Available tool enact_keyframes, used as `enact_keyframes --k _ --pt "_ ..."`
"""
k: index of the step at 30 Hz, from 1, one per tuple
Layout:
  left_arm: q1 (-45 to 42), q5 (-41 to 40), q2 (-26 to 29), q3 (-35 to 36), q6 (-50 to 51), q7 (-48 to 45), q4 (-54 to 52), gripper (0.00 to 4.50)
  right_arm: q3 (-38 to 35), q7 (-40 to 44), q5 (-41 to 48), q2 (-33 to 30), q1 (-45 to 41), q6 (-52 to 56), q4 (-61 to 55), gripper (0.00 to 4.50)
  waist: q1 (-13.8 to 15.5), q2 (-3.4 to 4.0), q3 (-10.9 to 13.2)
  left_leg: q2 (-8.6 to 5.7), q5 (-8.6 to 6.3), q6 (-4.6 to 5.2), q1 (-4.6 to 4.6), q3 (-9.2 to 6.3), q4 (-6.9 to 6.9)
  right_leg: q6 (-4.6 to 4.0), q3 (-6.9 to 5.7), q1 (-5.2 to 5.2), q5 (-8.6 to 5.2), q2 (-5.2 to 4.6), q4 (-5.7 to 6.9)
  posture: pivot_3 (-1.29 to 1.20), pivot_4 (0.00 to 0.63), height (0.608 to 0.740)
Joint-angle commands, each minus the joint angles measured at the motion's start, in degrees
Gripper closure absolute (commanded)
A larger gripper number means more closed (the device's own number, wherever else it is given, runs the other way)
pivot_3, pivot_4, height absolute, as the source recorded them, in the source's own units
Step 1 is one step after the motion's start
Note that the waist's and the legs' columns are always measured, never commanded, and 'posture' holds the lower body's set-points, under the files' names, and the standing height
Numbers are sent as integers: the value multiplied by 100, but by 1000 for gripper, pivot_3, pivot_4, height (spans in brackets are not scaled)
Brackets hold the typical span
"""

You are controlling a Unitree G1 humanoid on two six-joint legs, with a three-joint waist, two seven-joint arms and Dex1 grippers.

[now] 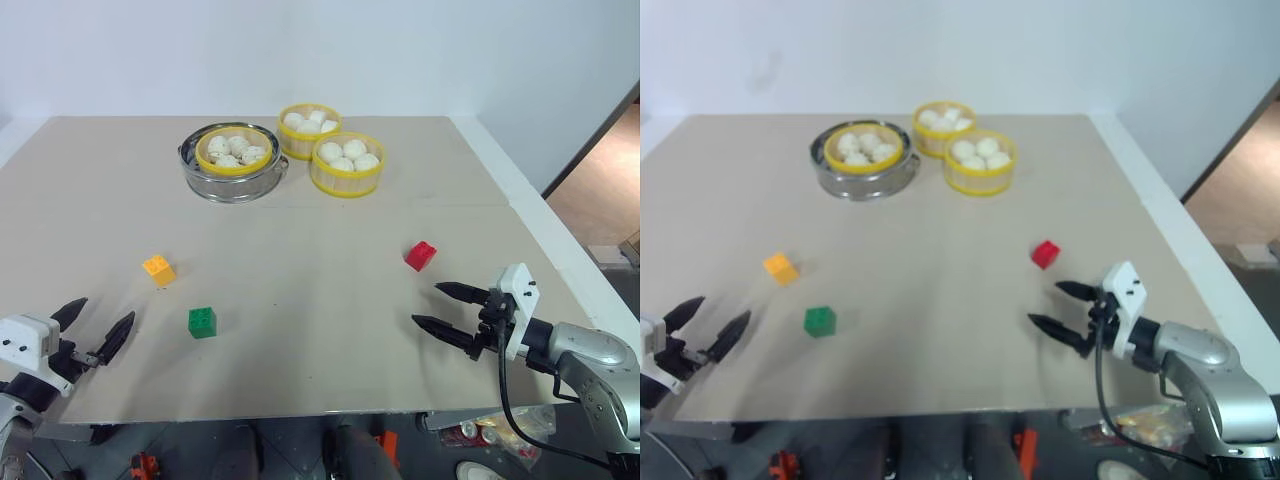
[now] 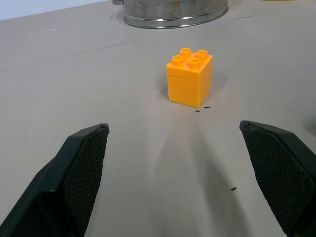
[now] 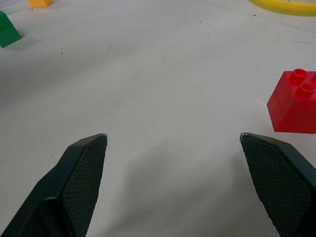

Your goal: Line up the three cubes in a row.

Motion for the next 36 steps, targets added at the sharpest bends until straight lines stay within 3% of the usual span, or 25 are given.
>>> enact_keyframes --k 1,5,13,20,25,30,36 --pt "-26 -109 141 33 -24 -165 14 88 -153 5 -49 -4 33 -217 -6 0 0 0 0 0 0 0 0 0 0 0 0 0 0 0 0 0 150 740" --pt "-184 -688 237 106 539 -456 237 88 -97 -65 -188 89 95 -416 27 0 0 0 0 0 0 0 0 -4 1 0 -3 0 0 2 0 0 150 740" --pt "-212 -829 360 102 682 -726 282 88 -70 -84 -243 154 130 -502 16 0 -1 -1 -1 1 0 0 0 -3 0 0 -2 0 0 3 0 0 150 740" --pt "-645 -1601 962 359 1115 -826 -1183 88 -359 -355 179 189 -287 -189 -280 0 8 -11 6 5 -2 -3 -2 -7 3 -1 -3 0 0 4 1 0 150 740" --pt "-1563 -1417 1253 -609 1396 -795 -1610 88 -107 -593 112 206 -878 -33 -81 0 3 6 1 -10 -2 -4 16 -4 4 1 5 20 1 -2 1 0 150 740" --pt "-2857 -896 1002 -2440 1712 -1188 -1286 88 608 -835 -828 409 -1884 -599 1175 0 2 -1 0 -13 6 8 6 -6 15 14 15 20 10 17 1 0 150 740" --pt "-3570 -841 855 -3511 1982 -2125 -866 88 1009 -775 -1402 621 -2920 -1118 2658 0 -18 5 3 -11 -6 28 -4 -3 5 50 43 0 11 44 4 0 150 740"
